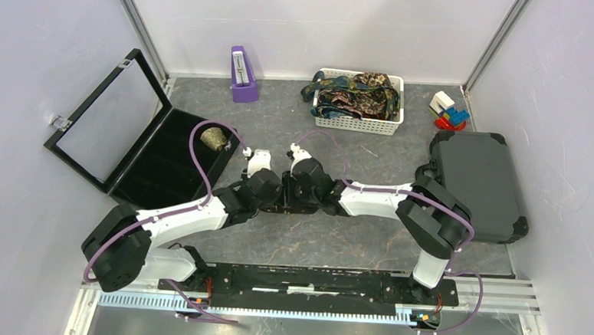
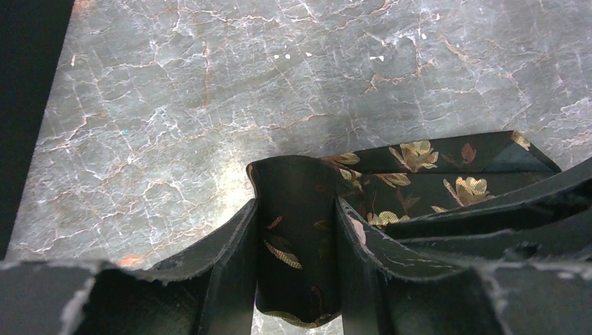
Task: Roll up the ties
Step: Roll the tie at the center of the board.
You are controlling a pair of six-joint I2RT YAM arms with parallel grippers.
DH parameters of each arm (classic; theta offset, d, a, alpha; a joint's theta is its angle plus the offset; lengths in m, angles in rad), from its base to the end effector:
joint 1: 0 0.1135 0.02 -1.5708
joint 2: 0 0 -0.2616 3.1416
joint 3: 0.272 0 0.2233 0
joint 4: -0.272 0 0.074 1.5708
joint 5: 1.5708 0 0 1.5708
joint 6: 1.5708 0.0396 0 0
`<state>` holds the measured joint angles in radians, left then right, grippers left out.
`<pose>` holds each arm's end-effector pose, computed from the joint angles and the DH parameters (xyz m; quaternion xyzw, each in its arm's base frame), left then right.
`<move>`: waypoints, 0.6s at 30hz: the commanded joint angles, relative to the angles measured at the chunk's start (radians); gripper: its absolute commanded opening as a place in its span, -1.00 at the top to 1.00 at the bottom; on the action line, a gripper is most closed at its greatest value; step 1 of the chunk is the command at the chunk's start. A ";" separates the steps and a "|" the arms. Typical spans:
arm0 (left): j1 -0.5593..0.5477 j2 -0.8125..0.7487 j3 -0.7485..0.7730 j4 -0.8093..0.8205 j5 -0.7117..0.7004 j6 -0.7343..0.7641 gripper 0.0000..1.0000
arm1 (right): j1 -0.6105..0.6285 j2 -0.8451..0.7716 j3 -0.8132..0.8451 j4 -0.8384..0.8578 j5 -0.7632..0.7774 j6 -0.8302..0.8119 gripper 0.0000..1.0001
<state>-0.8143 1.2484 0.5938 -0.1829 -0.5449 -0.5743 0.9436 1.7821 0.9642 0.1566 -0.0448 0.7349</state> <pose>0.1635 -0.1433 0.1981 0.0119 0.9042 -0.0279 0.4261 0.2071 0.2887 0.1836 -0.1033 0.8922 0.3402 0.2784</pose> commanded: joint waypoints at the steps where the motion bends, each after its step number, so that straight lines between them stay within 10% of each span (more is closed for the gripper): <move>1: -0.024 0.006 0.050 -0.079 -0.087 0.024 0.06 | 0.022 0.024 -0.003 0.066 -0.009 0.027 0.52; 18: -0.076 0.018 0.108 -0.257 -0.193 -0.039 0.06 | 0.041 0.094 0.011 0.210 -0.096 0.059 0.53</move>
<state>-0.8730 1.2503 0.6468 -0.3782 -0.6643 -0.5766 0.9794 1.8862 0.9642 0.2932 -0.1173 0.7895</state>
